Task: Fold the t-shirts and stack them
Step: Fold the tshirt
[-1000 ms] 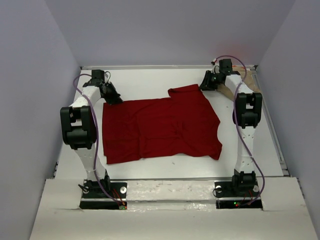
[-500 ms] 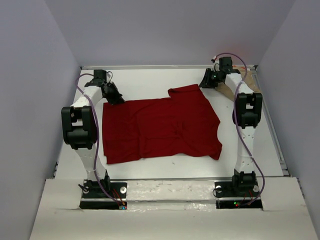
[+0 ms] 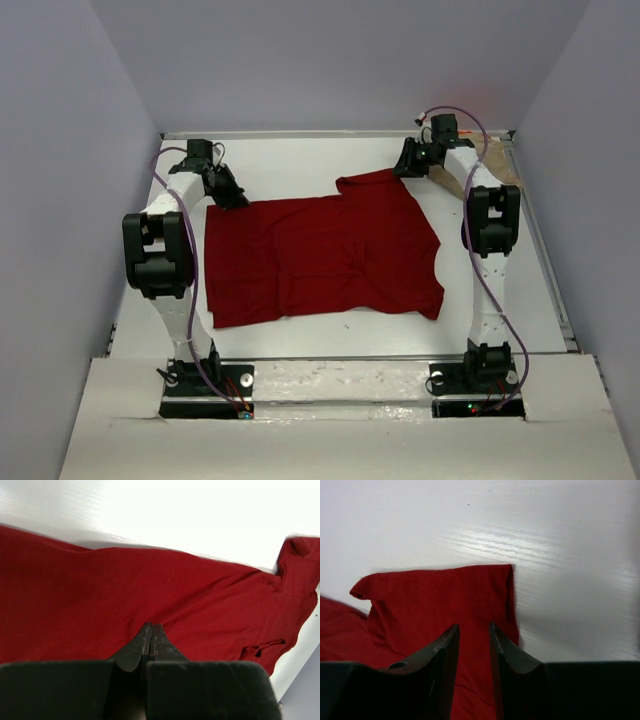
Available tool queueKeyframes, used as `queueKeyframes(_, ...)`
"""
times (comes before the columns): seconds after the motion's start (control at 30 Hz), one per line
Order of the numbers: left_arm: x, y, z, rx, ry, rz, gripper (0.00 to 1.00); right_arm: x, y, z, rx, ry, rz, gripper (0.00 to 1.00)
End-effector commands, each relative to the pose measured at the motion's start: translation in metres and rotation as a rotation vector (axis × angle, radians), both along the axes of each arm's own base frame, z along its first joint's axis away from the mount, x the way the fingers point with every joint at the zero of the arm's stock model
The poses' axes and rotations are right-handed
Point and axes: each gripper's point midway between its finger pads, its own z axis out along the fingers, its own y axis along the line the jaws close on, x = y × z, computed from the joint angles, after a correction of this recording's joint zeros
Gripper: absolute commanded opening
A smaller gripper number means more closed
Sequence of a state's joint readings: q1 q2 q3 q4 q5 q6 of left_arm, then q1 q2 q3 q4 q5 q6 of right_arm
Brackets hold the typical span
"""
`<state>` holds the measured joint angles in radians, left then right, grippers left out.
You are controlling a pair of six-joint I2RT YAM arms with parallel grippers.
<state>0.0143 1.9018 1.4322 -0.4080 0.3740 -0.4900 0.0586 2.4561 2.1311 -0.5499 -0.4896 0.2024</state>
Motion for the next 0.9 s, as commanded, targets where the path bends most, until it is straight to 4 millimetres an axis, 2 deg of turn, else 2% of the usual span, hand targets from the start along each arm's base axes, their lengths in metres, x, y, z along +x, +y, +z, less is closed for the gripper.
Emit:
queueKeyframes(0.0,-0.002,-0.004,0.024,-0.007,-0.051,-0.025,0.04,0.010,0.001,0.019,-0.003,-0.063,0.006,0.36)
queueKeyframes(0.13,-0.003,-0.004,0.023,-0.008,-0.049,-0.024,0.04,0.008,0.007,0.021,0.019,-0.053,0.038,0.35)
queueKeyframes(0.17,-0.004,-0.004,0.021,-0.010,-0.045,-0.022,0.04,-0.001,0.028,0.023,0.059,-0.035,0.102,0.35)
queueKeyframes(0.23,-0.003,-0.006,0.020,-0.019,-0.048,-0.023,0.04,0.000,0.045,0.029,0.034,-0.064,0.136,0.34)
queueKeyframes(0.27,-0.003,-0.008,0.019,-0.023,-0.046,-0.025,0.04,0.002,0.048,0.027,-0.006,-0.074,0.129,0.35)
queueKeyframes(0.3,-0.002,-0.008,0.018,-0.023,-0.044,-0.026,0.04,-0.002,0.059,0.027,-0.015,-0.065,0.148,0.35)
queueKeyframes(0.33,-0.002,-0.009,0.019,-0.023,-0.046,-0.028,0.04,0.006,0.061,0.026,-0.009,-0.074,0.154,0.34)
queueKeyframes(0.37,-0.002,-0.008,0.019,-0.020,-0.047,-0.025,0.04,0.000,0.069,0.023,0.009,-0.038,0.170,0.34)
queueKeyframes(0.43,-0.002,-0.008,0.022,-0.019,-0.052,-0.024,0.04,0.004,0.079,0.020,0.022,-0.034,0.184,0.34)
queueKeyframes(0.5,-0.003,-0.008,0.023,-0.022,-0.054,-0.028,0.04,-0.007,0.103,0.024,0.062,-0.027,0.237,0.34)
queueKeyframes(0.57,-0.003,-0.008,0.024,-0.016,-0.053,-0.029,0.04,-0.011,0.115,0.031,0.076,-0.039,0.245,0.33)
queueKeyframes(0.63,-0.002,-0.008,0.026,-0.020,-0.059,-0.033,0.04,-0.015,0.124,0.024,0.071,-0.021,0.239,0.33)
queueKeyframes(0.73,-0.001,-0.008,0.030,-0.017,-0.067,-0.042,0.04,-0.020,0.123,0.016,0.036,0.004,0.233,0.34)
queueKeyframes(0.77,-0.002,-0.019,0.031,-0.002,-0.070,-0.065,0.04,-0.018,0.114,0.009,-0.023,0.010,0.200,0.34)
queueKeyframes(0.87,-0.002,-0.016,0.034,0.048,-0.075,-0.061,0.04,-0.026,0.093,-0.002,-0.136,0.024,0.181,0.35)
